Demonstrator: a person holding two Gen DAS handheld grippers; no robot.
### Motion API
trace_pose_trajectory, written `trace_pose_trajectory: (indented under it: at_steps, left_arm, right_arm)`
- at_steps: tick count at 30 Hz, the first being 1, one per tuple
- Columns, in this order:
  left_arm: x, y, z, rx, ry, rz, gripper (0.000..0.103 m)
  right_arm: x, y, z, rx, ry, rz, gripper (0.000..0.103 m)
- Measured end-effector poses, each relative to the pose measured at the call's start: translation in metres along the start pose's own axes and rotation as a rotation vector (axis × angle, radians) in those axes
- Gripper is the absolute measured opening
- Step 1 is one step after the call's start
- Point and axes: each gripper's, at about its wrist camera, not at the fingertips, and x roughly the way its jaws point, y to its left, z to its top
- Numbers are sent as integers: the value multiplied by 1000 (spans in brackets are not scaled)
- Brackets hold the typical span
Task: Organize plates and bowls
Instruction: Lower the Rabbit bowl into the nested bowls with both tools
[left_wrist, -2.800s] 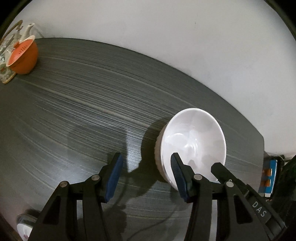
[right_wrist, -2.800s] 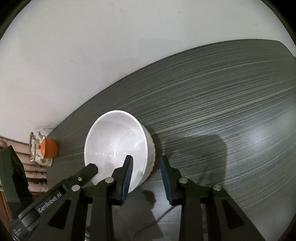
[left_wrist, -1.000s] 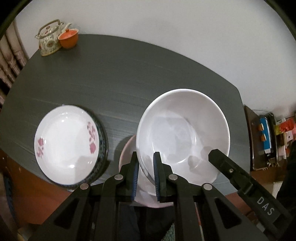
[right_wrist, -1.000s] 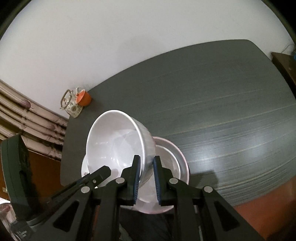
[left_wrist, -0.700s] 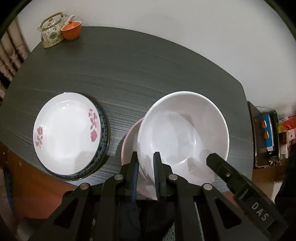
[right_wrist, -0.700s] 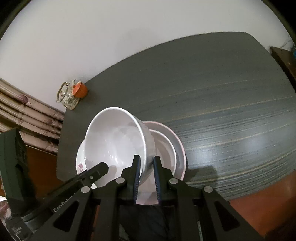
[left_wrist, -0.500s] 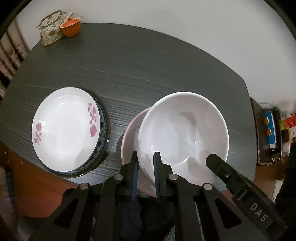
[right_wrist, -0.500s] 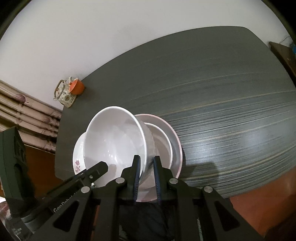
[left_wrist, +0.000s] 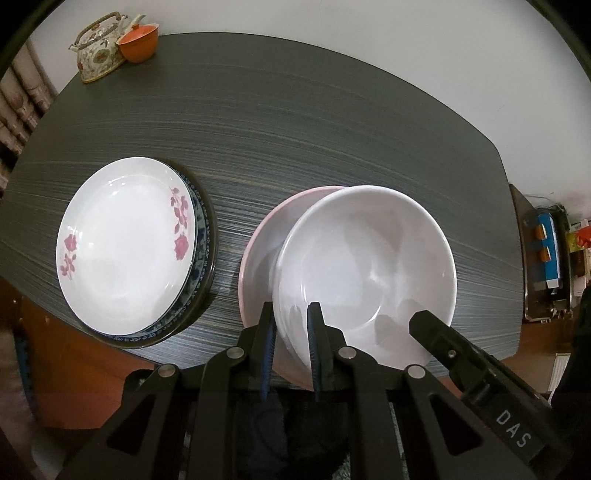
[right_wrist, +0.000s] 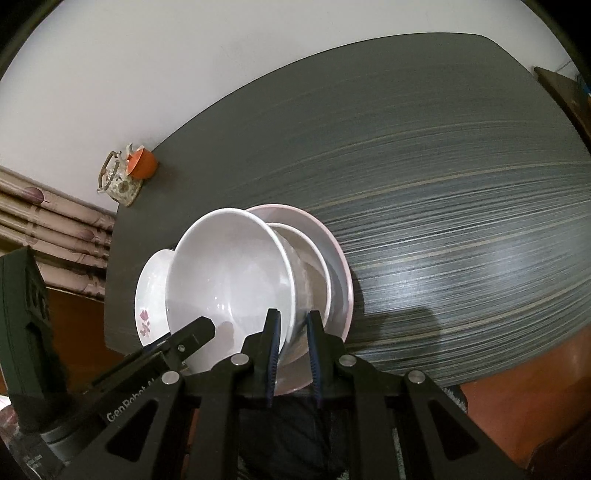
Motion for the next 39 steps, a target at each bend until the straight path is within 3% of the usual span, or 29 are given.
trace_pose_trajectory:
  at_steps: [39]
  left_arm:
    - [11,-6,-1,5,12,9,18]
  right_arm:
    - [11,-10,7,9,29,-12,19]
